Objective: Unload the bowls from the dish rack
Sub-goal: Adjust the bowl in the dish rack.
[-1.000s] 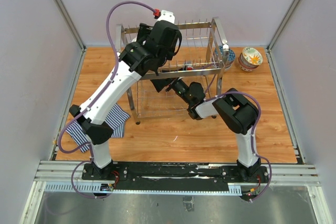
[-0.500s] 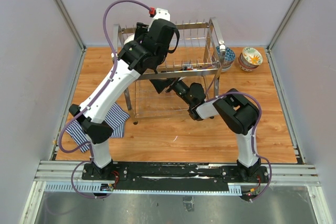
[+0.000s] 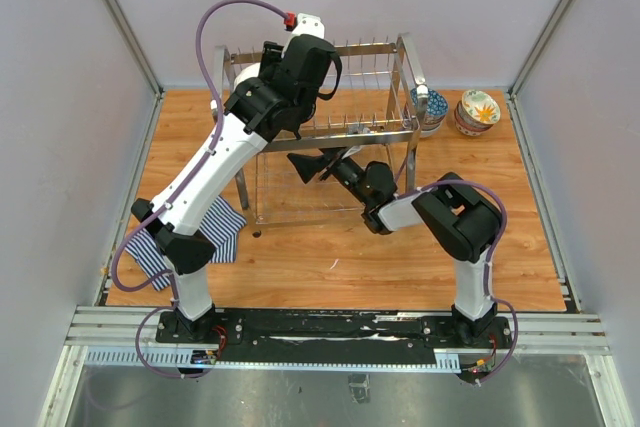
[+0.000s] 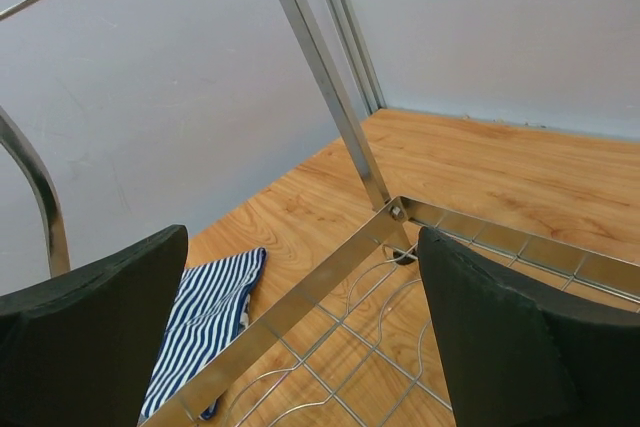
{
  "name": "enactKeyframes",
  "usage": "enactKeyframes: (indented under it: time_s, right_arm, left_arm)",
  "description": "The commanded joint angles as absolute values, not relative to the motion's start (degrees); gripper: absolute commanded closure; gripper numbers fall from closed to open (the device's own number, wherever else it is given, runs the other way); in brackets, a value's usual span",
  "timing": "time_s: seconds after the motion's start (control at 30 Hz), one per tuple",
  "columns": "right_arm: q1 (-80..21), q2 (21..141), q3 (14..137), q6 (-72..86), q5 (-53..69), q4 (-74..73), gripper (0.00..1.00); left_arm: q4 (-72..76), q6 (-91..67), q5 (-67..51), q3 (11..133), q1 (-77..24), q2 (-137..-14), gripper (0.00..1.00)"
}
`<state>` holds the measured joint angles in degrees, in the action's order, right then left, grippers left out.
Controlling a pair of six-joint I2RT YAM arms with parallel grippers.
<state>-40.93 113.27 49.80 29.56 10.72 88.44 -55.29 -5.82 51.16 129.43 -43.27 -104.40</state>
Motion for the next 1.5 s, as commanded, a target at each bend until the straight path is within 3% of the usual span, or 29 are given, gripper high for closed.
enactKeyframes:
  time_s: [0.0,0.57,0.77,0.9,1.17,1.47]
  right_arm:
    - [-42.69,110.3,48.04,26.06,11.6,91.01,0.02]
    - [-49.57,105.82,41.02,18.64,7.04,90.97,0.01]
    - [-52.26,101.38,37.0,15.16,3.29,90.41,0.01]
    - [-54.69,97.91,35.09,12.95,1.66,88.75,0.01]
    - [-63.77,91.21,32.45,6.45,-5.35,81.27,0.01]
    - [-73.08,74.87,31.31,-4.87,-15.09,65.68,0.01]
  left_arm:
    - [-54.94,-4.14,56.91,129.69,-41.7,-101.71,0.34]
    - [-53.09,-3.74,56.17,126.21,-41.66,-100.6,0.37]
    - [-52.27,-3.43,55.3,125.49,-41.66,-100.13,0.2]
    - [-51.84,-2.77,53.67,125.54,-41.64,-99.75,0.14]
    - [-52.1,-2.89,50.59,125.13,-41.66,-97.07,0.13]
    - [-48.24,-2.95,43.46,122.31,-41.66,-92.27,0.12]
